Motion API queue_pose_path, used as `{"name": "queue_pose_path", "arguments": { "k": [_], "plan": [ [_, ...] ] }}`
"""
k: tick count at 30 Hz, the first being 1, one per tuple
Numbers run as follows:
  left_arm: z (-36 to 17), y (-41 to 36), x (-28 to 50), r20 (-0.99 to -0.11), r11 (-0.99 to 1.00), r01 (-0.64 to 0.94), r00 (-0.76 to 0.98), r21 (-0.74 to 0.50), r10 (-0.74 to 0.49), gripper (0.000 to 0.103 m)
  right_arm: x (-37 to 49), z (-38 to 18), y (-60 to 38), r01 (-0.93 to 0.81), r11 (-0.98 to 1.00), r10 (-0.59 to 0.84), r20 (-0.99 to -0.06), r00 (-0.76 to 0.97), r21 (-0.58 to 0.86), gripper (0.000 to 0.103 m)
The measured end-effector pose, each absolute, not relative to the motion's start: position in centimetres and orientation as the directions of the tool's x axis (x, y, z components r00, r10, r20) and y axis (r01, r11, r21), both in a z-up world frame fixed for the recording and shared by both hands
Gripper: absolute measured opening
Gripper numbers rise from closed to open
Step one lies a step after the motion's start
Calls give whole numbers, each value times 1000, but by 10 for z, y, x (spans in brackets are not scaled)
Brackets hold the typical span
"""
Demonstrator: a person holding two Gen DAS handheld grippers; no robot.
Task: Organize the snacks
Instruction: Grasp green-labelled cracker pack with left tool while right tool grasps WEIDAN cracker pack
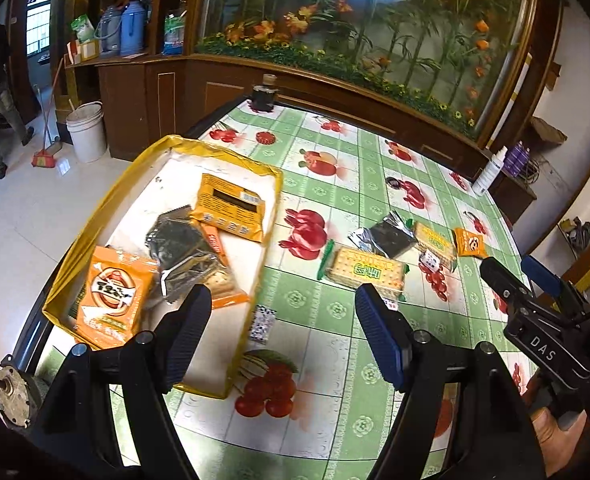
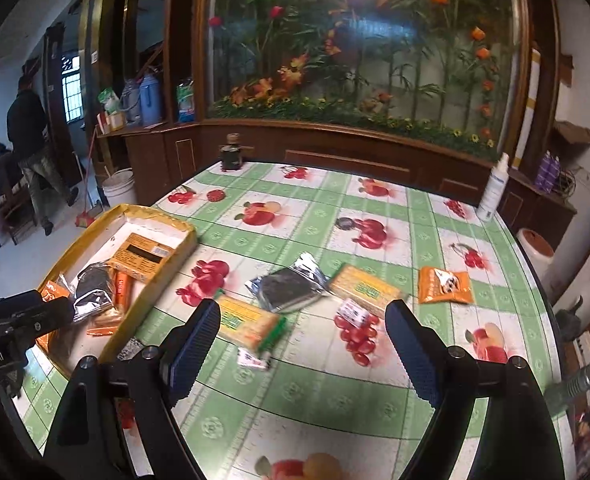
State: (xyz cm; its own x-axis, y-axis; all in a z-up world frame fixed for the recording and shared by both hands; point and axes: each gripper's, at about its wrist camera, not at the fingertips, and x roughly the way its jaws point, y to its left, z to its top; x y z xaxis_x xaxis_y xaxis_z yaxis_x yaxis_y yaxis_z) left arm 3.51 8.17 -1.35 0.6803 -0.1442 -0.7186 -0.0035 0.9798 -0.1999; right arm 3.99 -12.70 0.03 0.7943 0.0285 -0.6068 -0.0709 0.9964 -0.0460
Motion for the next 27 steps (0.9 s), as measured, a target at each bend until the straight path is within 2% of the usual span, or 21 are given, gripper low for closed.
{"name": "queue_pose_path", "arguments": {
  "k": [10, 15, 21, 27],
  "plan": [
    [-41, 15, 68, -776, 987, 107, 610, -120, -160, 74, 38, -22, -204, 30, 998, 12, -658, 753, 52, 86],
    [-67, -3, 103, -838, 976, 74, 503, -203, -212, 74, 50, -35, -222, 33, 994, 46, -682, 730, 103, 86],
    [-86, -11, 137, -860, 951, -41, 441, -306, -258, 74, 86, -44, -238, -36, 989, 126, -672, 730, 147, 86],
    [-99, -13, 157, -874, 938, -130, 421, -322, -242, 74, 142, -60, -224, -217, 976, 136, -703, 698, -27, 86]
  ]
}}
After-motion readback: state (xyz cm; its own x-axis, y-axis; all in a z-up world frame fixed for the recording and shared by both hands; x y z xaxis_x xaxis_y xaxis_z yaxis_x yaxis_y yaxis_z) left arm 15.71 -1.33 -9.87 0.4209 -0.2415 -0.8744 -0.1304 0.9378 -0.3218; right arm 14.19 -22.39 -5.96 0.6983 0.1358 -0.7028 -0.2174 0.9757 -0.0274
